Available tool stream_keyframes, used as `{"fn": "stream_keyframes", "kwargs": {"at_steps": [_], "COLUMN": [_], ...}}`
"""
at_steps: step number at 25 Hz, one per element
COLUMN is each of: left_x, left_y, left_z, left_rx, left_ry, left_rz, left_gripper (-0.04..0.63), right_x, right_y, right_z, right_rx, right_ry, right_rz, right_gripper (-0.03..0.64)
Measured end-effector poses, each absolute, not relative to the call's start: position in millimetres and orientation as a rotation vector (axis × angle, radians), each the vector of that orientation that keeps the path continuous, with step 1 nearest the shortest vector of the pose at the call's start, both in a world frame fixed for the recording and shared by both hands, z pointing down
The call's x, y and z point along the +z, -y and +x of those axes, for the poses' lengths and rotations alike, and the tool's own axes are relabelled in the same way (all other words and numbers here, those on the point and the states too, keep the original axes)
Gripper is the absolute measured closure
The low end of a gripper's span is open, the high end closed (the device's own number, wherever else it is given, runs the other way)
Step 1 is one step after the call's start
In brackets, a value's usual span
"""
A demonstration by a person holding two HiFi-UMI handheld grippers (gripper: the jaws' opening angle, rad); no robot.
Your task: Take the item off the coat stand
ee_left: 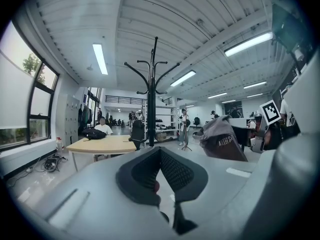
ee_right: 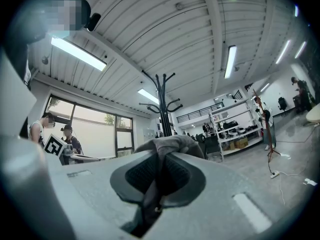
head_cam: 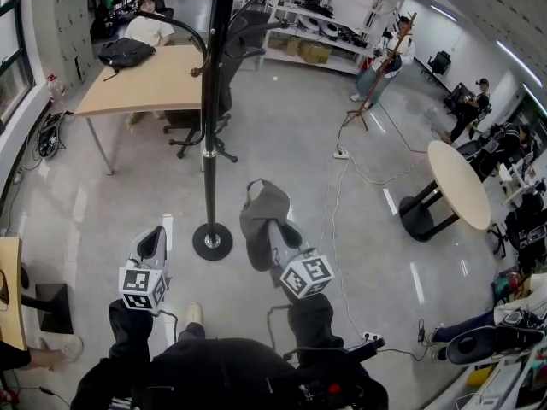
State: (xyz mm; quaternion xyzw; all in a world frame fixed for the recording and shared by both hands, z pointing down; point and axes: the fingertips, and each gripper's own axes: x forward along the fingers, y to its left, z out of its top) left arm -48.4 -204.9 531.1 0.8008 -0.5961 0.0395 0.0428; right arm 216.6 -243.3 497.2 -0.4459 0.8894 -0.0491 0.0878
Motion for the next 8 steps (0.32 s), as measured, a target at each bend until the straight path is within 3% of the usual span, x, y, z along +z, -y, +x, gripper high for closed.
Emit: {"fn": "stream_keyframes", "kwargs": {"at_steps": [8], "left_x": [533.1], "left_y": [205.2], "left_z": [-48.4], "left_rx": [0.126], "left_ry": [1.822], "left_rz": [2.440], "left_gripper": [0.592], "right_x": [500.2], "right_y": [243.2], "right_z": [217.4], "right_rx": [-0.152], "right_ry": [-2.656], "right_rz": [-1.331], "right_gripper": [0.594]}}
